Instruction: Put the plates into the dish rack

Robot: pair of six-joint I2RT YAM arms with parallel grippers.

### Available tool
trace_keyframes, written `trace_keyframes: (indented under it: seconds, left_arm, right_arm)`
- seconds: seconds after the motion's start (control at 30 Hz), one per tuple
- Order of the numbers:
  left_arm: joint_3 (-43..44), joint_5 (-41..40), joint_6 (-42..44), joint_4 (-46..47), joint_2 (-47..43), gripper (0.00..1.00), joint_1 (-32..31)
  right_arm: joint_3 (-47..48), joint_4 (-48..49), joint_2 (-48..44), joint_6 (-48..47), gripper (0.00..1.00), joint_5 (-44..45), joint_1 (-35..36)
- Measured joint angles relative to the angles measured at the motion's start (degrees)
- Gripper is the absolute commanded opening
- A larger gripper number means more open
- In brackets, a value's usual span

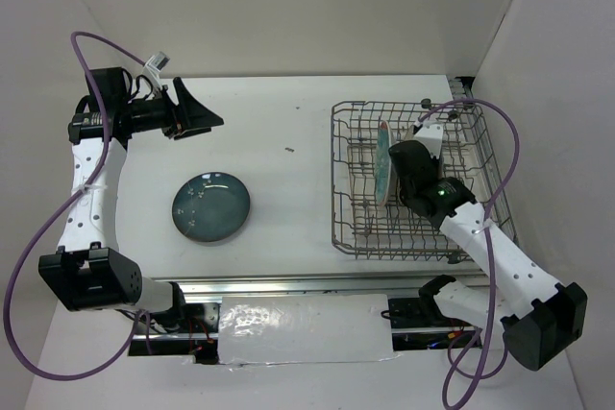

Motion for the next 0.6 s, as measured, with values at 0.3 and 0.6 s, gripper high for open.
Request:
trace_keyframes:
  seconds: [0.3, 0.6]
  left_arm:
    - [0.0, 0.0, 0.0, 0.0, 0.0, 0.88, 0.0]
    - [0.0, 0.0, 0.0, 0.0, 0.0, 0.88, 0.0]
  right_arm:
    - [0.0, 0.2, -0.8, 0.0, 0.41, 0.2, -0.1]
    - [2.0, -0.2, -4.1, 0.2, 0.46, 0.2, 0.2]
